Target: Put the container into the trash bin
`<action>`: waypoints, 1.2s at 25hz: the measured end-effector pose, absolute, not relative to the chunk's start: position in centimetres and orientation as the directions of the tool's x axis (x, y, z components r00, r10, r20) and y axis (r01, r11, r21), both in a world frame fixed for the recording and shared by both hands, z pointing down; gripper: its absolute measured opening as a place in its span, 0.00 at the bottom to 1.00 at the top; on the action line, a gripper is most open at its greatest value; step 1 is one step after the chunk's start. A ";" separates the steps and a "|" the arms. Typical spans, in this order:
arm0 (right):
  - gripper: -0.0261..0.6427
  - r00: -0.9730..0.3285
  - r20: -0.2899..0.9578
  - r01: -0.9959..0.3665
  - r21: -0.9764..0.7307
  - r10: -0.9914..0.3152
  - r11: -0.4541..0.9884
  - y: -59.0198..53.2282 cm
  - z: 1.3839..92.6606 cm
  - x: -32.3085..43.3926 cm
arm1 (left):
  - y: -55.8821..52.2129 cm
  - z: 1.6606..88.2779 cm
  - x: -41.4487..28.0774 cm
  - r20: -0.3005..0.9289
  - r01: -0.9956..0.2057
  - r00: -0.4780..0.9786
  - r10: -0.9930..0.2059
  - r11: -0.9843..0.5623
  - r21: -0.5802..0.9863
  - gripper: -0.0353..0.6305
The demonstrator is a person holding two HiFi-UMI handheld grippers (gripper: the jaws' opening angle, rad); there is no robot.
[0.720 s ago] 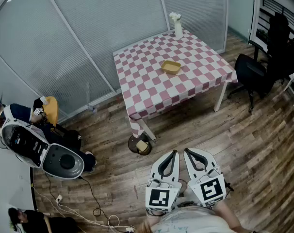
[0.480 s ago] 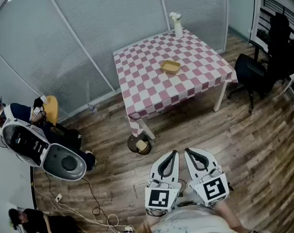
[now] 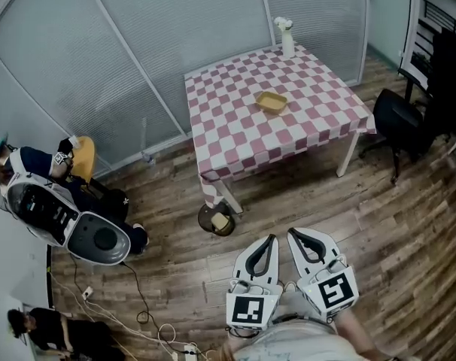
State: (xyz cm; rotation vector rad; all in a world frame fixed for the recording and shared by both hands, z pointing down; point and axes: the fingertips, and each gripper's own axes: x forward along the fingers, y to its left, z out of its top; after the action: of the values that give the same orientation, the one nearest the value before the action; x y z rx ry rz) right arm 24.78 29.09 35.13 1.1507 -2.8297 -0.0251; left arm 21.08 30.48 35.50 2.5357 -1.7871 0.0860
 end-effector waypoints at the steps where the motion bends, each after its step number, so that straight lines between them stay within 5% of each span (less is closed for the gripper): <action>1: 0.03 -0.717 0.079 -0.691 0.047 -0.693 0.721 28.9 35.3 24.8 | 30.3 35.6 21.2 0.073 -0.944 0.328 -0.942 -0.329 -0.007 0.07; 30: 0.03 -0.642 0.086 -0.758 0.074 -0.762 0.648 10.9 35.5 20.4 | 10.8 35.5 17.5 0.054 -0.892 0.451 -0.891 -0.451 0.017 0.07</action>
State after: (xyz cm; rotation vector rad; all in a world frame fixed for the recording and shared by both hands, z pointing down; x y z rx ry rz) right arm 20.39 10.87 35.54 1.2737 -2.7516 -0.0472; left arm 17.48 10.78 35.53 2.6389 -1.6228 0.0581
